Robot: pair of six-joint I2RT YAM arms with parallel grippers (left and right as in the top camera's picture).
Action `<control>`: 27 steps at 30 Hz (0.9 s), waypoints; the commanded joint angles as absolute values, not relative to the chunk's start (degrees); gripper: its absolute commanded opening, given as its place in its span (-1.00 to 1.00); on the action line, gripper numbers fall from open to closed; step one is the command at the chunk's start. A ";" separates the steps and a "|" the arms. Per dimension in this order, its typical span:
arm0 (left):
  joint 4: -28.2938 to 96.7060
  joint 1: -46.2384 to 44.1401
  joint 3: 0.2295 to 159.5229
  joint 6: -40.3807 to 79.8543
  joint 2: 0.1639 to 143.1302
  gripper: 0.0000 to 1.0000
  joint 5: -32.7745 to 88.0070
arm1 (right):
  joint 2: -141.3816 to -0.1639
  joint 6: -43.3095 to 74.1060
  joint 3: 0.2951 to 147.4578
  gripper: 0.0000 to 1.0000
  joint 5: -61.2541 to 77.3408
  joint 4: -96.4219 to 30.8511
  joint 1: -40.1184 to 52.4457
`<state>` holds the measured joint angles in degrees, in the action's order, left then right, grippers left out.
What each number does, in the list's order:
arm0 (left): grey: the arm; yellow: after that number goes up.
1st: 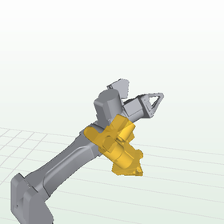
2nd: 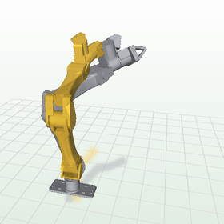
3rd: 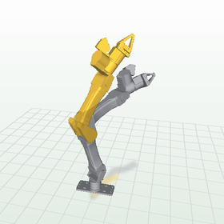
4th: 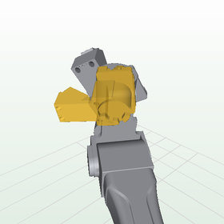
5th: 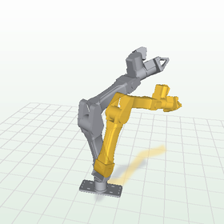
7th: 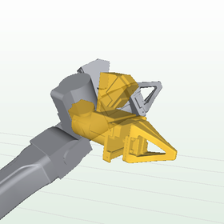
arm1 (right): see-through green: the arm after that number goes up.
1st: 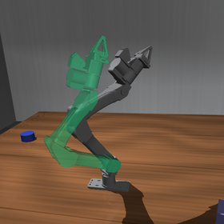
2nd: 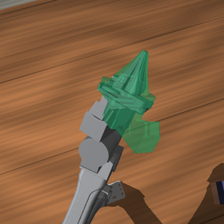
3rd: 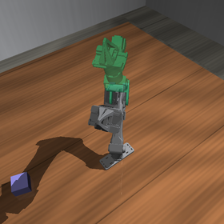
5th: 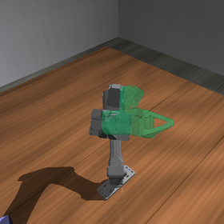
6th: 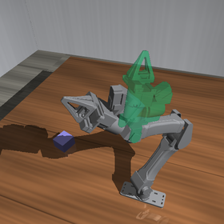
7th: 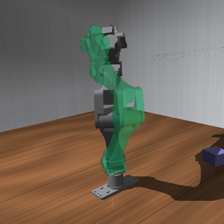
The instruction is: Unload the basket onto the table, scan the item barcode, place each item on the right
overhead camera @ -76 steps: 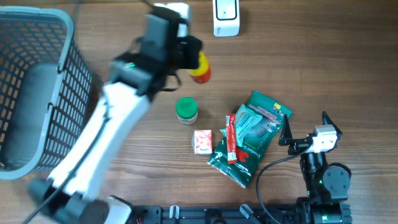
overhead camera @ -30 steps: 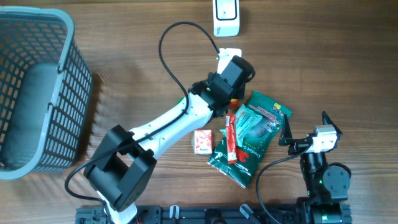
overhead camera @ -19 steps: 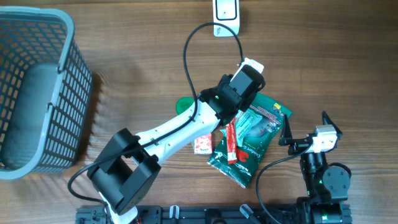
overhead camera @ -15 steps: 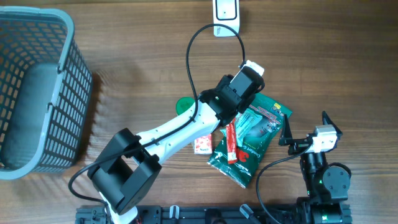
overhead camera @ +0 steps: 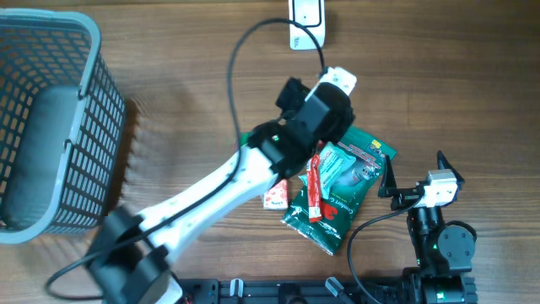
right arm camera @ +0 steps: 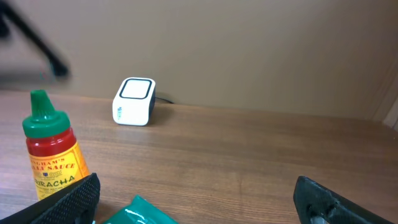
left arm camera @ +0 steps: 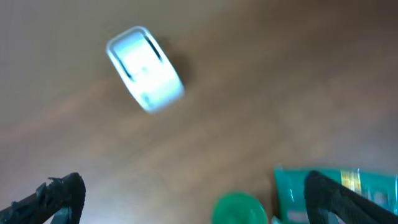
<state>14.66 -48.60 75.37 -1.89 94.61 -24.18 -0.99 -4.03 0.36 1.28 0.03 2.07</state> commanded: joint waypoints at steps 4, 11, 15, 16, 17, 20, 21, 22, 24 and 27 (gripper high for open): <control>-8.45 -48.01 75.00 -12.40 80.53 1.00 -41.89 | -0.64 -4.43 0.30 0.99 1.61 0.21 2.24; -35.73 -42.37 75.00 -45.41 75.68 1.00 -41.80 | -0.64 -4.45 0.32 0.99 1.61 0.21 2.24; -38.37 -37.32 75.00 -62.67 75.70 1.00 -40.71 | -0.64 -4.43 0.30 0.99 1.61 0.21 2.24; -38.35 -36.14 75.00 -64.31 75.72 1.00 -40.42 | -0.64 -4.45 0.30 0.99 1.61 0.21 2.24; -38.06 -34.68 75.00 -65.36 75.75 1.00 -39.86 | -0.64 -4.45 0.32 0.99 1.61 0.21 2.24; -34.33 -31.48 75.00 -65.43 75.75 1.00 -39.07 | -0.64 -4.43 0.30 1.00 1.61 0.21 2.24; -28.71 -30.00 75.00 -65.32 75.75 1.00 -39.13 | -0.64 -4.43 0.32 1.00 1.61 0.21 2.24; -24.53 -29.34 75.00 -65.30 75.70 1.00 -38.89 | -0.64 -4.43 0.32 1.00 1.61 0.21 2.24; -11.31 -27.97 75.00 -65.32 74.81 1.00 -35.46 | -0.64 -4.43 0.32 0.99 1.61 0.21 2.24; 12.47 -26.59 74.98 -63.05 72.18 1.00 -25.43 | -0.64 -4.43 0.30 1.00 1.61 0.21 2.24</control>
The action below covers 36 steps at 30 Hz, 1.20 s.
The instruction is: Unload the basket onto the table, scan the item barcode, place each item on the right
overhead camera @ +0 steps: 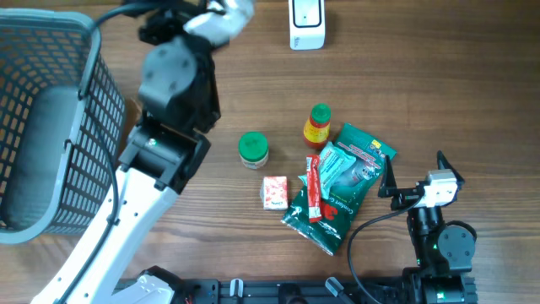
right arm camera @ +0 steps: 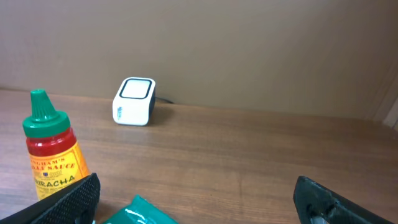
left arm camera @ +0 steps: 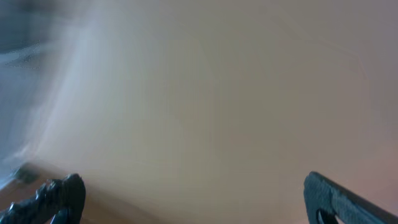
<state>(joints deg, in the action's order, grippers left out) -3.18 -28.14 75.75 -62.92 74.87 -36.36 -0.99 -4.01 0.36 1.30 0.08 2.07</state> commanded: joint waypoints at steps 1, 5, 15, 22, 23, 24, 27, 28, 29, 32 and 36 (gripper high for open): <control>16.62 -26.48 74.91 -61.82 71.24 1.00 -22.20 | -0.64 -4.45 0.32 0.99 1.61 0.21 2.24; 18.90 -26.61 70.85 -49.52 62.50 1.00 -15.18 | -0.64 -4.45 0.32 0.99 1.61 0.21 2.24; 16.67 -19.75 60.18 -40.27 31.68 1.00 -7.88 | -0.64 -4.29 0.30 1.00 1.65 0.21 2.24; 16.08 -6.48 59.57 -29.30 17.12 1.00 -3.31 | -1.67 30.13 0.32 0.99 10.07 0.43 2.24; 16.10 -4.78 59.57 -27.73 15.86 1.00 -2.24 | -2.46 34.57 0.32 0.99 11.94 0.71 2.24; 16.10 -3.01 59.57 -26.09 14.66 1.00 -1.41 | -3.42 37.17 0.32 1.00 14.59 1.02 2.24; 16.08 2.04 59.57 -21.52 12.08 1.00 1.48 | -5.78 43.79 0.32 0.99 22.98 1.69 2.24; 16.05 3.77 59.57 -19.90 11.51 1.00 2.81 | -6.31 44.34 0.32 1.00 25.12 1.69 2.24; 15.92 5.26 59.57 -18.65 10.96 1.00 4.34 | -7.09 44.34 0.32 1.00 27.59 1.78 2.24; 14.81 6.87 59.57 -16.82 9.47 1.00 8.32 | -9.65 48.12 0.32 1.00 34.61 2.04 2.24; 14.13 6.87 59.57 -16.91 8.71 1.00 8.03 | -11.44 57.91 0.32 0.99 41.17 2.13 2.24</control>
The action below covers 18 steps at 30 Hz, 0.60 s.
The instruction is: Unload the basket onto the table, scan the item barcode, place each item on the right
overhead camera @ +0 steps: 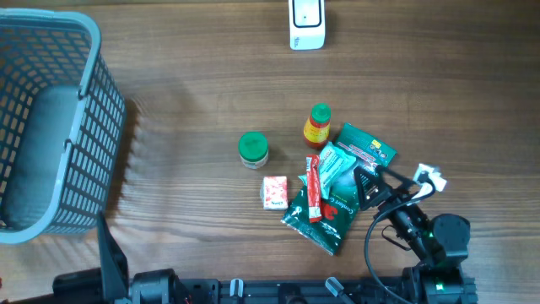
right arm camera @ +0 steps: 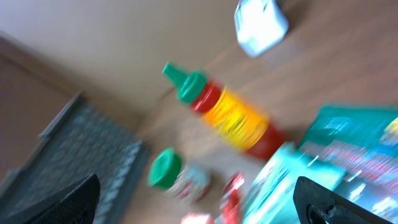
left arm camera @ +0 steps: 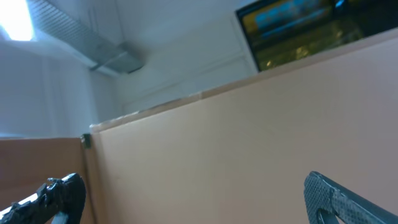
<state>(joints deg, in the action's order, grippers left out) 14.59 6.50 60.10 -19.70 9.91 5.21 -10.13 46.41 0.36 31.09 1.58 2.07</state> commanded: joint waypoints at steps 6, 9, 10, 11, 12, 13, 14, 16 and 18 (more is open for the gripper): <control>14.11 6.90 59.57 -16.91 7.53 1.00 8.03 | -11.49 57.25 0.32 0.99 44.58 4.89 2.24; 14.15 7.33 59.57 -16.86 7.25 1.00 8.10 | -11.49 53.45 0.32 0.99 50.52 6.52 2.24; 14.17 7.60 59.57 -16.88 7.40 1.00 8.08 | -11.49 53.39 0.32 0.99 51.29 6.22 2.24; 14.13 7.79 59.57 -16.93 7.51 1.00 7.88 | -11.49 53.43 0.32 0.99 51.70 5.87 2.24; 14.09 7.79 59.57 -17.12 7.55 1.00 7.29 | -11.49 53.67 0.32 0.99 51.86 5.28 2.24; 14.13 7.79 59.57 -17.63 7.55 1.00 6.61 | -11.49 53.93 0.32 0.99 52.01 4.27 2.24; 14.13 7.79 59.57 -17.72 7.53 1.00 5.45 | -11.49 54.11 0.32 0.99 52.05 2.74 2.24; 14.13 7.79 59.57 -17.72 7.53 1.00 2.81 | -11.64 53.87 0.32 0.99 53.36 0.32 2.26; 14.44 7.81 59.57 -17.69 7.49 1.00 1.41 | -12.43 55.79 0.32 0.99 54.72 0.14 2.31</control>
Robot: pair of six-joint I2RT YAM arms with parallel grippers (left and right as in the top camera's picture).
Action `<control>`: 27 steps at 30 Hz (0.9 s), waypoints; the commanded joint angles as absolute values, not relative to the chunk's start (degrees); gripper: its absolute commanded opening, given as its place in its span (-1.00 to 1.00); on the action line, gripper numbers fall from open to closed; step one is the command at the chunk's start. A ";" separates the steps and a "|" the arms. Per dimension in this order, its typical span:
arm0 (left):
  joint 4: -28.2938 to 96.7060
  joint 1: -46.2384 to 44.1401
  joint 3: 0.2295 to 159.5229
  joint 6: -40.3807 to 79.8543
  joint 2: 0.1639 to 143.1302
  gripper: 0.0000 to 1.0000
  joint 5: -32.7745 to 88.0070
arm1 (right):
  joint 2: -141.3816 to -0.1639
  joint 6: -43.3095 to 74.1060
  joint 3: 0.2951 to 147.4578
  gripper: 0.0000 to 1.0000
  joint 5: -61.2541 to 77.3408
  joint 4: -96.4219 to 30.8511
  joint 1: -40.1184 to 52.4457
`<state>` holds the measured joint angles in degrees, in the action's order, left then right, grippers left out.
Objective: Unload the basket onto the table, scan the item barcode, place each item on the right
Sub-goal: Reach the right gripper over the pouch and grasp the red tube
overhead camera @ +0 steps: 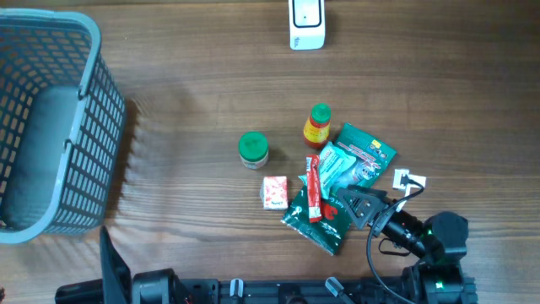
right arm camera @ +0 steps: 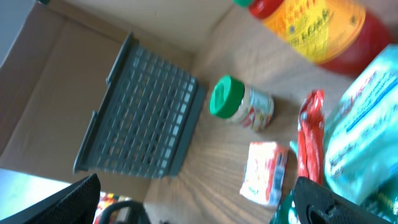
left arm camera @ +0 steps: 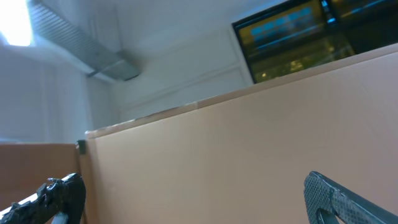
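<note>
The white barcode scanner (overhead camera: 305, 24) stands at the table's far edge. Mid-table lie a green-lidded jar (overhead camera: 253, 149), a sriracha bottle (overhead camera: 317, 125), a small red-and-white box (overhead camera: 275, 192), a red stick packet (overhead camera: 314, 190) and overlapping green bags (overhead camera: 354, 165). My right gripper (overhead camera: 353, 203) is open, low over the near part of the bags. Its wrist view shows the jar (right arm camera: 239, 106), the box (right arm camera: 266, 171) and the packet (right arm camera: 310, 130) ahead. My left gripper (left arm camera: 193, 202) is open and empty, facing a wall.
A grey mesh basket (overhead camera: 51, 118) fills the left side, also visible as the basket (right arm camera: 143, 118) in the right wrist view. The left arm's base (overhead camera: 114, 270) sits at the near left edge. Bare wood lies between the scanner and the items.
My right gripper has shifted left and lower, further over the green bags, and its camera now takes in the basket, jar and box. The left arm has barely moved.
My left arm first reached across the items with its gripper near the bottle, then was swung to the far left by the basket, then withdrawn to the near left edge facing a wall. The right arm stayed parked at the right, then turned onto the bags.
</note>
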<state>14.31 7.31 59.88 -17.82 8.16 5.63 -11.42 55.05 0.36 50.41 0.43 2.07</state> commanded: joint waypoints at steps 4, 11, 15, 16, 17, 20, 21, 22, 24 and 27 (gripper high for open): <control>15.68 7.81 59.57 -17.67 7.03 1.00 1.41 | -15.73 57.14 0.32 0.99 55.16 0.10 2.66; 17.21 7.97 57.80 -17.69 3.29 1.00 1.41 | -30.26 56.51 0.51 0.99 47.97 0.80 8.91; 17.30 9.08 55.16 -17.54 0.25 1.00 0.97 | -36.91 52.25 8.19 0.99 39.05 -8.80 14.11; 16.95 9.41 54.50 -17.52 0.27 1.00 1.08 | -37.76 50.43 11.55 0.99 36.34 -13.04 15.07; 16.56 9.65 53.87 -17.54 0.25 1.00 0.67 | -38.35 48.86 15.33 0.99 32.86 -17.93 15.99; 15.68 9.72 52.29 -17.54 0.25 1.00 0.10 | -38.79 46.41 28.10 0.99 19.49 -34.54 18.63; 15.62 9.72 51.86 -17.54 0.25 1.00 0.12 | -38.79 46.61 31.97 0.98 15.07 -39.31 19.38; 15.59 9.72 51.55 -17.54 0.25 1.00 0.12 | -38.79 46.63 35.20 0.99 11.97 -42.57 19.99; 15.66 9.72 51.20 -17.52 0.25 1.00 0.12 | -38.79 46.65 39.29 0.99 10.66 -44.14 20.56; 15.62 9.72 51.20 -17.52 0.25 1.00 0.12 | -39.05 45.87 38.15 1.00 12.01 -41.34 21.08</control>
